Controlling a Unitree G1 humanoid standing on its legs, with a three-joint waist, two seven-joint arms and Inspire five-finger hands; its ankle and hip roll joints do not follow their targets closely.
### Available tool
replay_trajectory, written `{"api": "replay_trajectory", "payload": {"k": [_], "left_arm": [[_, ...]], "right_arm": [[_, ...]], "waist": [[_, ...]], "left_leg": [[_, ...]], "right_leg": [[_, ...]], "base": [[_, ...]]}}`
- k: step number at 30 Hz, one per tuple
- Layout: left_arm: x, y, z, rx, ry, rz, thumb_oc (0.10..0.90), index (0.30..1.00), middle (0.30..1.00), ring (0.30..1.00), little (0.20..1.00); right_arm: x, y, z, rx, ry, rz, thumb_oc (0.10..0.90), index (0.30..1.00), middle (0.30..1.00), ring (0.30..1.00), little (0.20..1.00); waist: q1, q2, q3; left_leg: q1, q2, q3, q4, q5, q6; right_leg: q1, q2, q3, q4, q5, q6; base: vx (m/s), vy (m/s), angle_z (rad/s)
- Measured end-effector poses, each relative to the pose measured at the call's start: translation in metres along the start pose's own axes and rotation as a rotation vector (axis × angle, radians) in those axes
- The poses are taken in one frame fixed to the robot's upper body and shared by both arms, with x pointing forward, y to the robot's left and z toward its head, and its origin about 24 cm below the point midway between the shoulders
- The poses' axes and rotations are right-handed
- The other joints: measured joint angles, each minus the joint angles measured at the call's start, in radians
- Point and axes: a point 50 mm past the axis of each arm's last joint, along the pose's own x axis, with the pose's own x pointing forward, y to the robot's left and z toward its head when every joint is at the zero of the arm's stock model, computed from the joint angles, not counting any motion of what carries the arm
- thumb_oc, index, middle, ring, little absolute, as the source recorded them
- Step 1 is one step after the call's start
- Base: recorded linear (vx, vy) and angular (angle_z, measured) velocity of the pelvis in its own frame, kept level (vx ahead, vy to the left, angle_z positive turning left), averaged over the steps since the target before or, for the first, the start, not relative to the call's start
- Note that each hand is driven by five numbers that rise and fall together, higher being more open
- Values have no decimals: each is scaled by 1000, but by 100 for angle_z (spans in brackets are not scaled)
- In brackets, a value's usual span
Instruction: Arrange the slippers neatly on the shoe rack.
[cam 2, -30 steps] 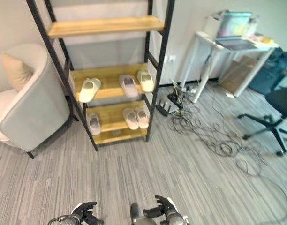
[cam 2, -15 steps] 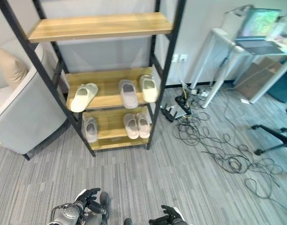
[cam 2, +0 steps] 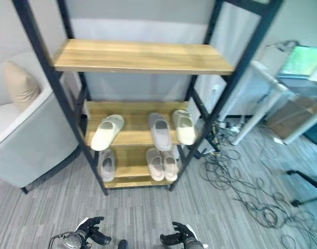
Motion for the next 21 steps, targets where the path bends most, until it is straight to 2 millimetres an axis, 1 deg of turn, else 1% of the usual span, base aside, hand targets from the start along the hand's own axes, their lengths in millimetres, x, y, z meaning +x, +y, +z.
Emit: {"api": "replay_trajectory", "payload": {"k": [1, 2, 3, 4, 5, 7, 8, 10, 11, 12, 15, 16, 17, 19, 20, 21], "left_arm": [[-1, 4, -4, 5, 14, 8, 800, 900, 900, 900, 900], [-1, 5, -8, 5, 30, 13, 800, 900, 900, 900, 900], [-2, 7, -10, 8, 34, 15, 800, 900, 900, 900, 900], [-3, 9, -13, 11, 43, 22, 800, 900, 900, 900, 900], [-3, 10, -16, 12, 50, 25, 800, 900, 900, 900, 900], [-5, 9, -20, 12, 60, 21, 800, 900, 900, 900, 900], [-5, 9, -22, 10, 65, 19, 800, 900, 900, 900, 900], [-6, 9, -26, 12, 78, 19, 800, 900, 900, 900, 900], [-7, 9, -28, 13, 82, 19, 800, 900, 900, 900, 900], [-7, 8, -28, 20, 82, 15, 800, 900, 900, 900, 900], [-6, 7, -21, 46, 55, 10, 800, 900, 900, 900, 900], [-5, 4, -16, 44, 33, 5, 800, 900, 900, 900, 900], [-4, 6, -14, 46, 22, 8, 800, 900, 900, 900, 900], [-3, -4, -5, 36, -12, -12, 800, 900, 900, 900, 900], [-3, -12, -1, 46, -29, -34, 800, 900, 900, 900, 900], [-3, -15, 0, 49, -34, -44, 800, 900, 900, 900, 900]], "right_arm": [[1, 2, 3, 2, -10, 6, 800, 900, 900, 900, 900], [1, 2, 4, 3, -12, 10, 800, 900, 900, 900, 900], [1, 3, 4, 3, -12, 11, 800, 900, 900, 900, 900], [0, 4, -2, 4, 6, 17, 800, 900, 900, 900, 900], [0, 4, -2, 5, 6, 17, 800, 900, 900, 900, 900], [-1, 2, -4, 1, 10, 13, 800, 900, 900, 900, 900], [-1, 2, -5, -2, 12, 12, 800, 900, 900, 900, 900], [-2, 3, -7, -1, 17, 16, 800, 900, 900, 900, 900], [-3, 5, -8, -3, 11, 21, 800, 900, 900, 900, 900], [-3, 6, -5, -11, -8, 27, 800, 900, 900, 900, 900], [-4, 6, 16, -41, -110, 47, 800, 900, 900, 900, 900], [-5, 4, 32, -54, -181, 52, 800, 900, 900, 900, 900], [-7, 3, 42, -60, -227, 54, 800, 900, 900, 900, 900], [-12, 1, 70, -84, -351, 58, 800, 900, 900, 900, 900], [-18, 1, 89, -86, -440, 66, 800, 900, 900, 900, 900], [-20, 2, 96, -84, -473, 70, 800, 900, 900, 900, 900]], "waist": [[-2, 0, -1], [-9, -3, 0], [-4, -6, -2], [7, -13, -8], [10, -13, -9], [9, -1, -20], [8, 0, -21], [1, -3, -28], [1, -6, -35], [0, -7, -38], [-2, -3, -39], [-3, -3, -40], [-2, -2, -40], [-2, 3, -44], [-2, 4, -47], [-2, 4, -50]], "left_leg": [[-1, -3, -20, -1, -2, -4], [6, -5, -35, -1, -2, -11], [11, -4, -38, -1, -7, -18], [25, -5, -43, -1, -17, -31], [30, -3, -53, -1, -28, -45], [29, 16, -60, -1, -38, -61], [29, 25, -61, -1, -39, -65], [29, 35, -68, -1, -45, -76], [26, 41, -68, -2, -50, -84], [26, 44, -69, -2, -53, -88], [26, 54, -68, -2, -54, -96], [25, 57, -69, -2, -53, -99], [24, 57, -70, -2, -52, -100], [18, 57, -73, -6, -55, -106], [11, 56, -74, -7, -55, -106], [9, 55, -74, -7, -54, -106]], "right_leg": [[-1, 11, 27, -107, 16, -15], [-2, 13, 32, -160, 82, -20], [5, 15, 33, -175, 113, -21], [30, 13, 29, -211, 164, -34], [54, 15, 27, -250, 213, -46], [95, 30, 11, -334, 264, -61], [119, 38, 3, -380, 288, -70], [152, 48, -4, -446, 317, -82], [177, 54, -6, -498, 339, -92], [191, 58, -7, -524, 351, -97], [190, 69, -10, -524, 354, -102], [190, 71, -14, -524, 355, -104], [190, 71, -16, -524, 355, -105], [186, 71, -19, -525, 355, -107], [179, 71, -18, -525, 355, -106], [177, 71, -17, -525, 355, -106]], "base": [[78, -73, 45], [75, -89, 44], [65, -119, 34], [73, -112, 12], [70, -112, 9], [50, -100, 8], [36, -87, 9], [22, -83, 6], [3, -69, 0], [-4, -53, -4], [2, -40, -1], [5, -24, 3], [8, -16, 6], [11, -2, 6], [27, 5, 4], [34, 8, 3]]}}
